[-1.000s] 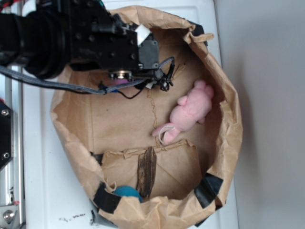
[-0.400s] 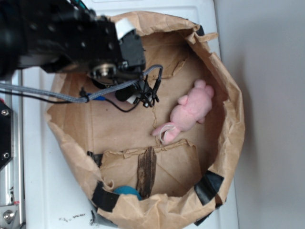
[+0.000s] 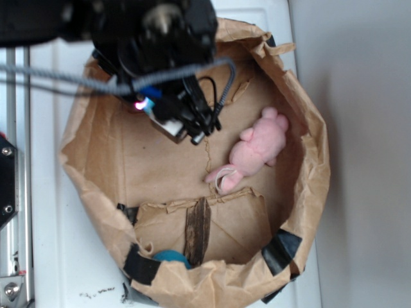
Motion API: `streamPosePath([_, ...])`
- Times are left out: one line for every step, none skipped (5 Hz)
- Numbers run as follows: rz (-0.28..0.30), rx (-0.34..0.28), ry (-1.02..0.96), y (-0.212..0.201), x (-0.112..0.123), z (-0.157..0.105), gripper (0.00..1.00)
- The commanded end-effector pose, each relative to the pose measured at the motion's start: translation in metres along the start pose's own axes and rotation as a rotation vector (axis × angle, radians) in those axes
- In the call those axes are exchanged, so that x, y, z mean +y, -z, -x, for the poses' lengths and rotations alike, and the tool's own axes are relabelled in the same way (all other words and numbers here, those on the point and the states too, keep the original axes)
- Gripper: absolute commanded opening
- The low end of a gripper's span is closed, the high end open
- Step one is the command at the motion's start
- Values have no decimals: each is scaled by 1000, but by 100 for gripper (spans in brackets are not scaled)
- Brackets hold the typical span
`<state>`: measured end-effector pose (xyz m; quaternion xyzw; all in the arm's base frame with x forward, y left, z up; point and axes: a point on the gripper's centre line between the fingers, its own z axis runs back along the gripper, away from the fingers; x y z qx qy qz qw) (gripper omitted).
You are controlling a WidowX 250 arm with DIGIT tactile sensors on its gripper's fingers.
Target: Grab the green ball.
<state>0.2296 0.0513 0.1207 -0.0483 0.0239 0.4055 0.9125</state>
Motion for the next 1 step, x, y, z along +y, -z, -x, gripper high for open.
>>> streamPosePath([78, -23, 89, -47, 18, 7, 0])
